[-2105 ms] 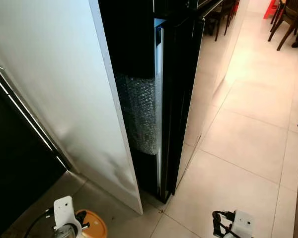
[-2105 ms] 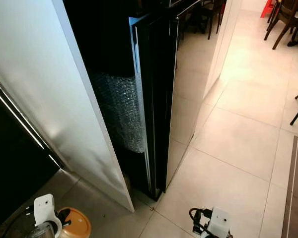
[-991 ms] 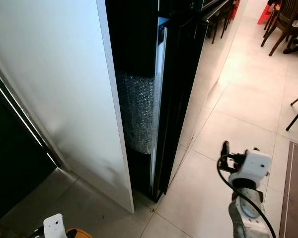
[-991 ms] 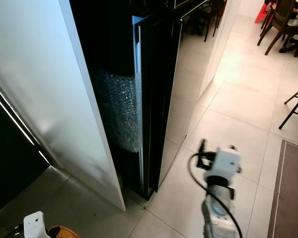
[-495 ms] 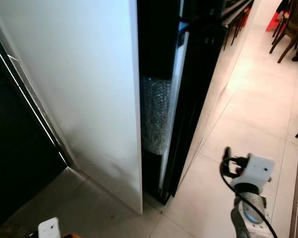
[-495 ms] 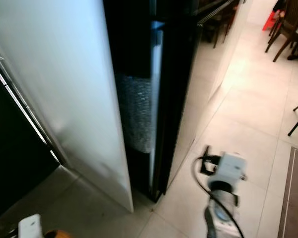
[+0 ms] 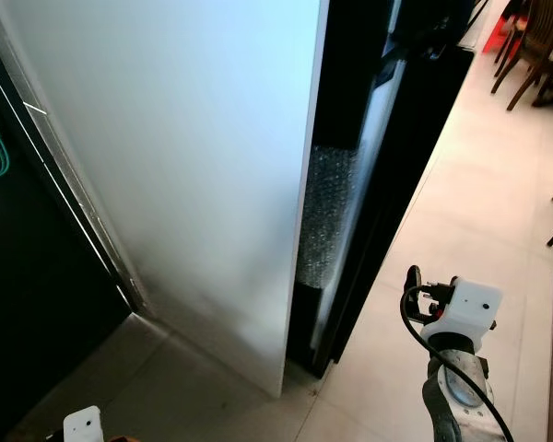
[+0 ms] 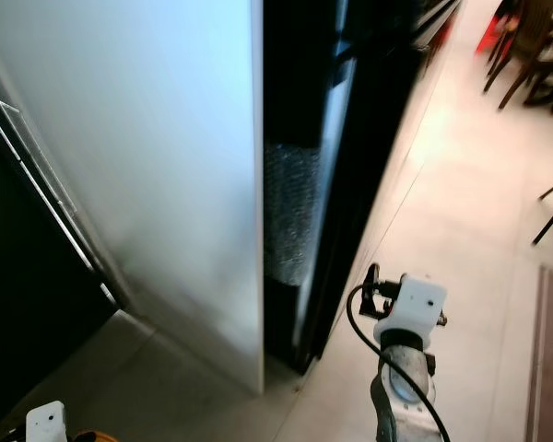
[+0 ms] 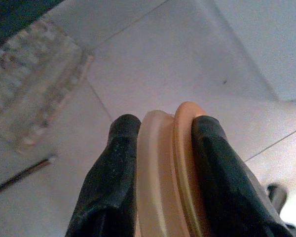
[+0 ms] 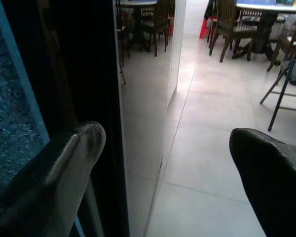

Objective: Restocking fridge

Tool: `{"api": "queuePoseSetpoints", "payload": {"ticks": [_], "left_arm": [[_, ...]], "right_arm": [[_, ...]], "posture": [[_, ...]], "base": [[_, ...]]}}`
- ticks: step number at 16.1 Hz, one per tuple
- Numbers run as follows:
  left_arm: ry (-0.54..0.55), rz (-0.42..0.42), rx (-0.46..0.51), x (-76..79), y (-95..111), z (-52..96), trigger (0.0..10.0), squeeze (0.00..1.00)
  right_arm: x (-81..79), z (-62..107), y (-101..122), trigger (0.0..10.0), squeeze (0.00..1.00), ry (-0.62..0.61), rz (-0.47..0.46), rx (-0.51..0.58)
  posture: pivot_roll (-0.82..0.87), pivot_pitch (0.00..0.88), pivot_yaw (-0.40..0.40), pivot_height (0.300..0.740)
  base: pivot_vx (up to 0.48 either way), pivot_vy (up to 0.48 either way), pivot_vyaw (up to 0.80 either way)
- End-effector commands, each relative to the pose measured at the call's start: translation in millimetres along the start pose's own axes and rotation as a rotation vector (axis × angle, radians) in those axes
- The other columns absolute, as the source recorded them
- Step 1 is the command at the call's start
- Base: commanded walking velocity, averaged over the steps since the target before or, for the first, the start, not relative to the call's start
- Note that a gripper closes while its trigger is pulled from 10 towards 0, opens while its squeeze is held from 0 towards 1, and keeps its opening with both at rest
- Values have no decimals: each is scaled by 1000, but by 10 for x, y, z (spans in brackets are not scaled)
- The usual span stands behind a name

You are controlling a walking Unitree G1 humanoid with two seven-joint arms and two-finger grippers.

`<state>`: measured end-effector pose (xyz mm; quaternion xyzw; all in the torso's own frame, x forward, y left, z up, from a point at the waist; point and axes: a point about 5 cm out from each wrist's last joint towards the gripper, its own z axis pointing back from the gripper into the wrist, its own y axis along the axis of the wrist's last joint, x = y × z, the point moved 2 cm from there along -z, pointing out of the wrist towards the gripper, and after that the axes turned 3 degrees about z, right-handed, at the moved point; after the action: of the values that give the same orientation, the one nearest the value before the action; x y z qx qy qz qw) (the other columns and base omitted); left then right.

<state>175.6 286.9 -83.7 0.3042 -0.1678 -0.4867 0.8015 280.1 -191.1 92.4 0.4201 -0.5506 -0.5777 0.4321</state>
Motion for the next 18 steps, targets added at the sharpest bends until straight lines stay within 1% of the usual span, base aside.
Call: {"api": "queuePoseSetpoints", "payload": {"ticks": [1,3,6,7,8,9,10,12,14,16,18], "left_arm": [[-8,-19,-8,22,-13,-1,10000,0],[-15,-32,-4,33,-5,-2,10000,0],[-18,-29,-2,42,-2,-3,10000,0],[-18,-24,0,43,-4,-2,10000,0],[-19,-20,1,44,-3,-2,10000,0],[-19,-11,4,41,-4,0,10000,0],[-23,-8,13,70,35,-10,10000,0],[-27,-11,20,116,92,-25,10000,0],[-31,-15,21,132,112,-30,10000,0],[-36,-15,23,138,141,-36,10000,0],[-38,-28,23,138,139,-35,10000,0]], "right_arm": [[50,-3,4,10000,0,-18,0,-9],[63,-34,19,10000,0,-26,0,-5],[79,-114,59,10000,0,-25,7,7],[101,-174,77,10000,0,-32,14,12],[109,-192,82,10000,0,-35,15,14],[157,-255,99,10000,0,-52,21,19],[188,-326,116,10000,0,-60,37,17],[187,-390,139,10000,0,-58,36,19],[161,-402,142,10000,0,-50,32,22],[116,-357,82,10000,0,-42,30,14],[177,-243,-2,10000,0,-54,33,-6]], "posture": [[-61,0,20,740],[-59,0,21,740],[-60,0,26,740],[-57,0,25,740],[-57,0,25,740],[-55,0,26,740],[-55,0,28,740],[-51,0,28,740],[-45,0,27,740],[-45,0,28,740],[-41,0,23,740]], "base": [[0,251,0],[0,0,0],[0,0,0],[0,0,0],[0,0,0],[0,0,0],[0,0,0],[0,0,0],[0,0,0],[0,0,0],[0,0,0]]}}
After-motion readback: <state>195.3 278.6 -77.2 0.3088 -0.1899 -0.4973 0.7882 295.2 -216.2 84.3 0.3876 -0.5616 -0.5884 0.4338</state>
